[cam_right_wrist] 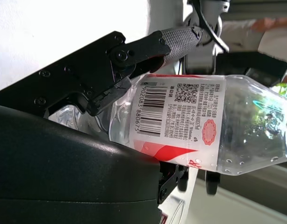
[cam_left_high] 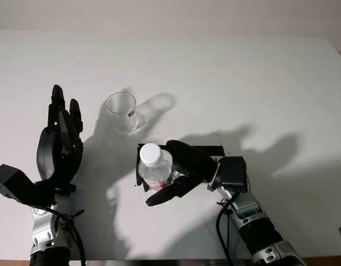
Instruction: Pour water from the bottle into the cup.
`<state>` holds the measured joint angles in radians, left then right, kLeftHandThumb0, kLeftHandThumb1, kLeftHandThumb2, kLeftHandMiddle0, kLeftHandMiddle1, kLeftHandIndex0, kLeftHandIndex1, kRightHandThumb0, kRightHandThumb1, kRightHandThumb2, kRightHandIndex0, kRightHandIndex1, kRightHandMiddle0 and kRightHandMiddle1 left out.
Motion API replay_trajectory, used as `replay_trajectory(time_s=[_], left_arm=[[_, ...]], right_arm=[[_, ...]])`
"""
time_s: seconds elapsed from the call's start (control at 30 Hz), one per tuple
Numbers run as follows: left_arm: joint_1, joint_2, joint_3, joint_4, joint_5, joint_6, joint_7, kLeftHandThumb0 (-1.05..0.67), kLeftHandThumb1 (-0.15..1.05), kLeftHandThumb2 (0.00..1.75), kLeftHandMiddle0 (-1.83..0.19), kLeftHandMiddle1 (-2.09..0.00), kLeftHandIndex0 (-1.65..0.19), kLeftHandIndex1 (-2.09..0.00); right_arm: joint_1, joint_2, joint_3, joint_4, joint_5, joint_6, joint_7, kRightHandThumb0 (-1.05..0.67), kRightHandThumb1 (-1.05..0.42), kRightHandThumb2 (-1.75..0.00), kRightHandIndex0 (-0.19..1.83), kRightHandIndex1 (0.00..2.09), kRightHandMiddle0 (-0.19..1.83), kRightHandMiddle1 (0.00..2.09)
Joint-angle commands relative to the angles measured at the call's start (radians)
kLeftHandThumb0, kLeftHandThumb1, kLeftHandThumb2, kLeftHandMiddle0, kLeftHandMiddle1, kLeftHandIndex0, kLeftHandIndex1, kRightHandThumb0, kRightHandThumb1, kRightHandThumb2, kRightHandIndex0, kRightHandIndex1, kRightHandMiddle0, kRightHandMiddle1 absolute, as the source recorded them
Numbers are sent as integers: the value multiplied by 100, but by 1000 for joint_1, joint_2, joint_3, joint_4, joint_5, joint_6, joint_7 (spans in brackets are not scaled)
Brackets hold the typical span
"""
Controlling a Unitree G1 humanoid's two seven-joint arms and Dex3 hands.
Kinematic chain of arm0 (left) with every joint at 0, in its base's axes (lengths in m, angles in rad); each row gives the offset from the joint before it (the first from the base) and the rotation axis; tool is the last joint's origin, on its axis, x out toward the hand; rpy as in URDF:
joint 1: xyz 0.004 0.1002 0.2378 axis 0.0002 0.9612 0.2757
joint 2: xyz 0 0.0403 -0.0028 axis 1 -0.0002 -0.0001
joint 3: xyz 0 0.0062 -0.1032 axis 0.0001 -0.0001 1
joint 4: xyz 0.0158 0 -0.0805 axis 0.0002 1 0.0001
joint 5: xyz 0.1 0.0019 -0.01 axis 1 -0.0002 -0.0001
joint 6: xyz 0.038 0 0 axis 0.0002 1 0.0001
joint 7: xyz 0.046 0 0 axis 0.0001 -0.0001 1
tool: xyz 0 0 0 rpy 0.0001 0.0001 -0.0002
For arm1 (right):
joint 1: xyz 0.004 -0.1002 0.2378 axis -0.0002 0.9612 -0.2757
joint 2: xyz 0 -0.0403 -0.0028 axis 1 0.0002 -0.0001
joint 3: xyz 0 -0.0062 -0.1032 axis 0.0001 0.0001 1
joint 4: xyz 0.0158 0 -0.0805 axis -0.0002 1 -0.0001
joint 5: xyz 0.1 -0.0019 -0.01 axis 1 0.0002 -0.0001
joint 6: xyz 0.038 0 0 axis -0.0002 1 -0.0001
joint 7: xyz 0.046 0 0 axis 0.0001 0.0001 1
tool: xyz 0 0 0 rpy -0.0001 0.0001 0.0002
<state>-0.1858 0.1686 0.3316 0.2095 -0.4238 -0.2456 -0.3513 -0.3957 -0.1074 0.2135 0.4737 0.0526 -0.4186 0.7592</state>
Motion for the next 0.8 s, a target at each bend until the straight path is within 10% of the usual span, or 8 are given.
replay_trajectory(time_s=[0.0, 0.77], left_arm=[[6, 1, 0, 5, 2, -1, -2, -73, 105, 62, 19, 0, 19, 0], [-7, -5, -12, 4, 17, -2, 8, -73, 105, 63, 19, 0, 19, 0]], right_arm=[[-18, -9, -38, 26, 7, 13, -44, -45, -105, -43, 166, 209, 103, 209], [-770, -81, -82, 669, -332, -98, -683, -31, -105, -34, 116, 209, 94, 209]])
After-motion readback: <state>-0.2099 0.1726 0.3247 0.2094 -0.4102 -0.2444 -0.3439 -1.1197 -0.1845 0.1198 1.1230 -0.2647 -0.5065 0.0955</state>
